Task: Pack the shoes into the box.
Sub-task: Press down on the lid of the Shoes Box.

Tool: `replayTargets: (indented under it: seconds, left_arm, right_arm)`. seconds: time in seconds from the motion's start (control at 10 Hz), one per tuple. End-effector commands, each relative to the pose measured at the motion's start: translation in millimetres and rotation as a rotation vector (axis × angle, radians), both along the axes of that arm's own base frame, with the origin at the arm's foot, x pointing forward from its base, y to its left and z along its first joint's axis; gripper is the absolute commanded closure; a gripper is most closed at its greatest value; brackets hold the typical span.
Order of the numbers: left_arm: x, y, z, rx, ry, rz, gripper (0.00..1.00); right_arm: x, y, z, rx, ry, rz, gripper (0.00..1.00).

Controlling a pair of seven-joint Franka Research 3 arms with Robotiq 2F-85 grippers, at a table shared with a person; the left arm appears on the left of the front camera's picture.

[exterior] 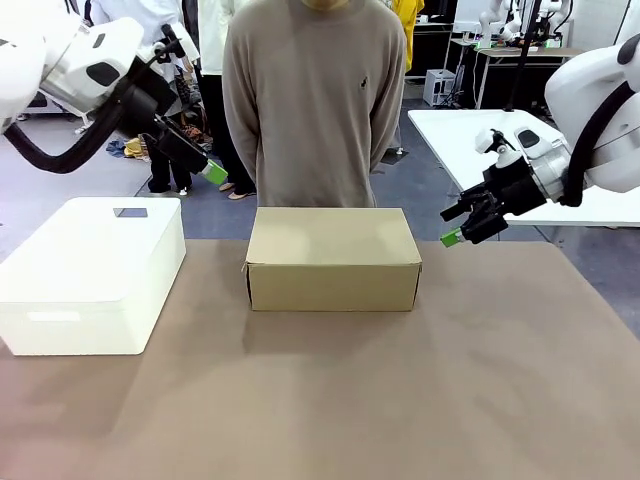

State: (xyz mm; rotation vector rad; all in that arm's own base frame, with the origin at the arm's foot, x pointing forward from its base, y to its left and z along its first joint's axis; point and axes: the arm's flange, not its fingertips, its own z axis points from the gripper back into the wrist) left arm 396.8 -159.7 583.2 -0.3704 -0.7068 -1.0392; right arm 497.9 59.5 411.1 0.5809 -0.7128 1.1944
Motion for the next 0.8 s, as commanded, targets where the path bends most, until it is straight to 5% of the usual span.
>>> replayTargets:
  seconds: [0.0,0.1,0.6,0.7]
  left_arm:
    - [8.5,-4.0,5.5,-0.003,0.036,0.032,0.0]
    - [9.5,-4.4,5.1,0.026,0.027,0.045,0.0]
    - [17.5,-14.1,4.4,0.092,0.006,0.094,0.96]
    - [22.6,-17.5,5.8,0.107,0.01,0.092,1.0]
  right_arm:
    - [-15.5,3.3,6.3,-0.086,0.032,-0.042,0.0]
    - [-19.7,1.9,6.7,-0.119,0.043,-0.064,0.0]
    - [-41.4,-3.3,11.5,-0.194,0.052,-0.123,0.0]
    - [-46.1,-4.0,11.7,-0.194,0.063,-0.131,0.0]
